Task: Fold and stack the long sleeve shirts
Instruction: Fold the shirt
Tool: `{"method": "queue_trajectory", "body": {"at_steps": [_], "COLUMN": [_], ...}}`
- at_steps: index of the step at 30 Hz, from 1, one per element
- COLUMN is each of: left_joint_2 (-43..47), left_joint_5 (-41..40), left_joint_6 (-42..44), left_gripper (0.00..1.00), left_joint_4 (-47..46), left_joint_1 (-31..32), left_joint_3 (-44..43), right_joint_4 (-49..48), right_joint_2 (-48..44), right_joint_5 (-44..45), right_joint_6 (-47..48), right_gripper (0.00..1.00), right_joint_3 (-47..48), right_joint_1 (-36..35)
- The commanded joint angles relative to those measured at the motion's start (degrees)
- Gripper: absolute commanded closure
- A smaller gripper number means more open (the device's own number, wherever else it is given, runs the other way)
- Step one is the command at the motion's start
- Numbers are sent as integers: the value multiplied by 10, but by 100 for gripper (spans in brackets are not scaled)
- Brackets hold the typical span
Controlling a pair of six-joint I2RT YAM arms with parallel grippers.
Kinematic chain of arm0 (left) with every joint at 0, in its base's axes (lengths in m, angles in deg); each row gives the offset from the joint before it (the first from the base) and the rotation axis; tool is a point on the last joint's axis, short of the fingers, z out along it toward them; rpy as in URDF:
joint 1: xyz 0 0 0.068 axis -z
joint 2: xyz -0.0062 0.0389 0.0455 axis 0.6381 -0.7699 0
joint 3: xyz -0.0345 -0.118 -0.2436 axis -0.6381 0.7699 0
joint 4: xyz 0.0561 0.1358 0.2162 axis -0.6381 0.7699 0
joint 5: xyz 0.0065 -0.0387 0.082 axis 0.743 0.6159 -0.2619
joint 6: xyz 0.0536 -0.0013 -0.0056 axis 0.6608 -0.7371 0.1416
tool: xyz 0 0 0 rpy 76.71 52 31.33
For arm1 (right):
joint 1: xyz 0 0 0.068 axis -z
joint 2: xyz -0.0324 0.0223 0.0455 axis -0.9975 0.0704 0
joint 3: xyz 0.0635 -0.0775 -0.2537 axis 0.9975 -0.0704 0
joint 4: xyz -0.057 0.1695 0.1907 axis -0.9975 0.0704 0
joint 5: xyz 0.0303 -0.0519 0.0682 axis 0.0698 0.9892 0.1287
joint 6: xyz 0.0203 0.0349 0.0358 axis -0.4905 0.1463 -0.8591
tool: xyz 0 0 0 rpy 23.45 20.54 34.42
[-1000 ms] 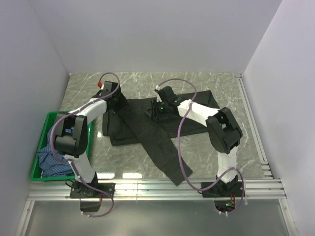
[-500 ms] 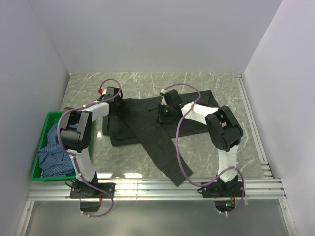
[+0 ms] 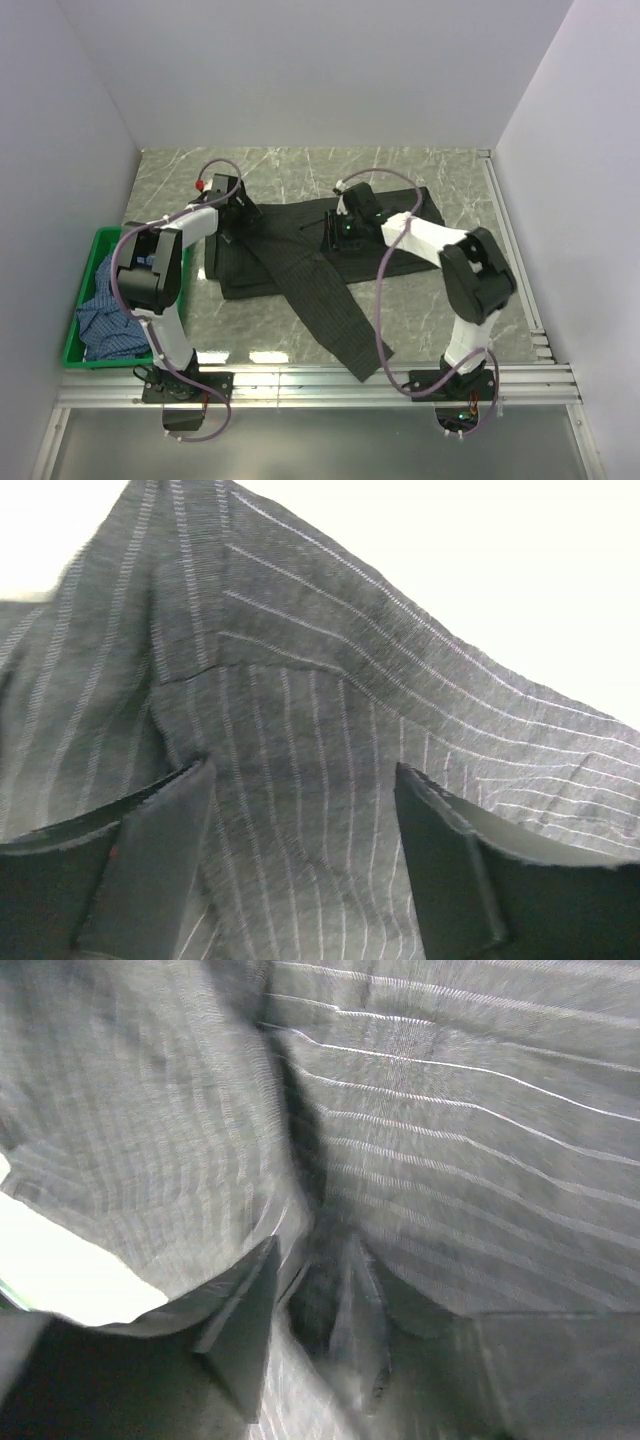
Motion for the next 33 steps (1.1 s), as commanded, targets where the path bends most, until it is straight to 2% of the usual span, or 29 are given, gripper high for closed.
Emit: {"method": "queue_trajectory", "body": {"at_steps": [1, 6, 10, 14, 17, 24, 27, 30, 33], "left_joint_2": [45, 73, 137, 223, 294, 443, 487, 512, 506], "left_joint_5": [-26, -14, -6, -47, -90, -163, -184, -189, -195], "left_joint_6": [28, 40, 64, 102, 134, 197, 193, 190, 196], "left_gripper": [20, 14, 10, 3, 1, 1, 1, 1, 1], "left_joint_4": [51, 76, 91, 126, 146, 141, 110, 86, 89], "left_joint_1": [-6, -6, -6, -6, -7, -7, -7, -8, -8], "left_joint_3": [-30, -47, -28, -13, -1, 80, 134, 171, 163], "right_joint_4": [64, 128, 173, 153, 121, 72, 93, 98, 120], "right_joint_2": [-108, -190, -242, -254, -241, -145, -81, -40, -41], "right_joint_5": [62, 121, 154, 133, 130, 152, 157, 157, 165], "right_joint_6": [67, 85, 55, 10, -18, -27, -21, -21, -12], "right_gripper": [49, 47, 47, 47, 47, 47, 47, 48, 48], "right_joint_3": [6, -61, -134, -212, -233, -194, -142, -103, -75], "right_joint_1": [-17, -70, -135, -192, -220, -243, -245, -246, -250]}}
